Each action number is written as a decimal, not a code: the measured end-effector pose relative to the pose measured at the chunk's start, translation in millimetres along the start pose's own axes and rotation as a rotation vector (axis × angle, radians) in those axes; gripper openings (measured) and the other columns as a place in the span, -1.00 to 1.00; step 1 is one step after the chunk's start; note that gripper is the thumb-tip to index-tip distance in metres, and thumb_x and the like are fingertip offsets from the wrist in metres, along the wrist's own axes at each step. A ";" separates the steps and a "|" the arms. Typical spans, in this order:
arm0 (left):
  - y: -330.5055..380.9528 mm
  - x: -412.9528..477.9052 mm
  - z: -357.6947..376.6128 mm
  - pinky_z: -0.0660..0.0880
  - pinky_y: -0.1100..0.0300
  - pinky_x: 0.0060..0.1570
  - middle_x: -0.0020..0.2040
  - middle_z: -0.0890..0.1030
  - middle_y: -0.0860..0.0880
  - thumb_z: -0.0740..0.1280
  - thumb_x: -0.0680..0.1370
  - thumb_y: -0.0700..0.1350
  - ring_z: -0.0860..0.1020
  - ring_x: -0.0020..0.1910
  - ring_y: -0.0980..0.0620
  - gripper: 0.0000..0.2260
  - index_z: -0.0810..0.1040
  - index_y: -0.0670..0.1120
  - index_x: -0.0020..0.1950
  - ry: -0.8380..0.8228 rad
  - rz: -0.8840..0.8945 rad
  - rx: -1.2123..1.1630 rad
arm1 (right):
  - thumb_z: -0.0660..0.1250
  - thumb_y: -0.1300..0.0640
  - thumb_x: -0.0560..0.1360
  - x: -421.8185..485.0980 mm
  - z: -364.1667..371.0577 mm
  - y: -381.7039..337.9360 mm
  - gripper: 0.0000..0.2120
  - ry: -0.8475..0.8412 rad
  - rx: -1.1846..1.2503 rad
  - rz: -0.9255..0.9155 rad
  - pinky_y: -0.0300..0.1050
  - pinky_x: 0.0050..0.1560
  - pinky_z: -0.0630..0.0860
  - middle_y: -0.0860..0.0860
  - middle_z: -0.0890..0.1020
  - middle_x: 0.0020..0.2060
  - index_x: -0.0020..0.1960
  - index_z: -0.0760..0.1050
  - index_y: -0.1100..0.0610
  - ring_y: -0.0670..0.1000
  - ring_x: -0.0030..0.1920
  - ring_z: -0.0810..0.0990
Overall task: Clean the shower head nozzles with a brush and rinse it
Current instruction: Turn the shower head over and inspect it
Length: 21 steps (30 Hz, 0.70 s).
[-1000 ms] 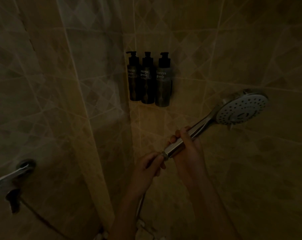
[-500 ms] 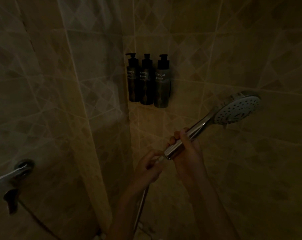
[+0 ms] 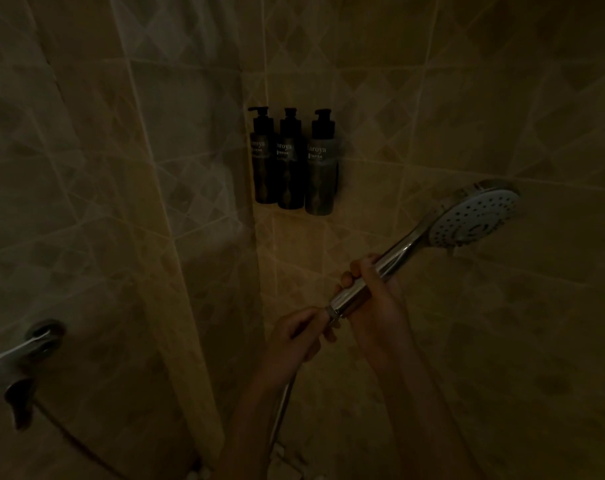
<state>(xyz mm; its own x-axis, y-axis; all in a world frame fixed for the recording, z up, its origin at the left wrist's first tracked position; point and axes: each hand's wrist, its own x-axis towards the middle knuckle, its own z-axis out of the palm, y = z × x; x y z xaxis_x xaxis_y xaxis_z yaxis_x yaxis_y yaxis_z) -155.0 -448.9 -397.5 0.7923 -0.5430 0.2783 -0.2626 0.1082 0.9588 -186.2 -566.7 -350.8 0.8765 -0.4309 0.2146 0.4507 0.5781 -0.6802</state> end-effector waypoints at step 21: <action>-4.3 -2.6 10.3 0.26 0.32 -0.50 -0.51 0.42 0.11 0.36 0.44 -0.03 0.33 -0.53 0.18 -0.92 0.57 -0.01 -0.20 0.120 0.012 -0.009 | 0.29 0.15 0.35 -3.3 -10.3 -5.4 -0.91 0.003 0.025 0.001 -0.15 -0.23 0.44 -0.04 0.47 -0.35 -0.16 0.42 0.05 -0.09 -0.37 0.48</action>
<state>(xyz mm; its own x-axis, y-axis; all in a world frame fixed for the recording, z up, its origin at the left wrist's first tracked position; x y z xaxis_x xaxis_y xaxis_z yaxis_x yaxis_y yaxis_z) -161.6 -456.5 -402.9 0.8493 -0.4383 0.2944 -0.2683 0.1219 0.9556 -193.3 -575.5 -355.1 0.8763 -0.4325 0.2122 0.4544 0.5957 -0.6623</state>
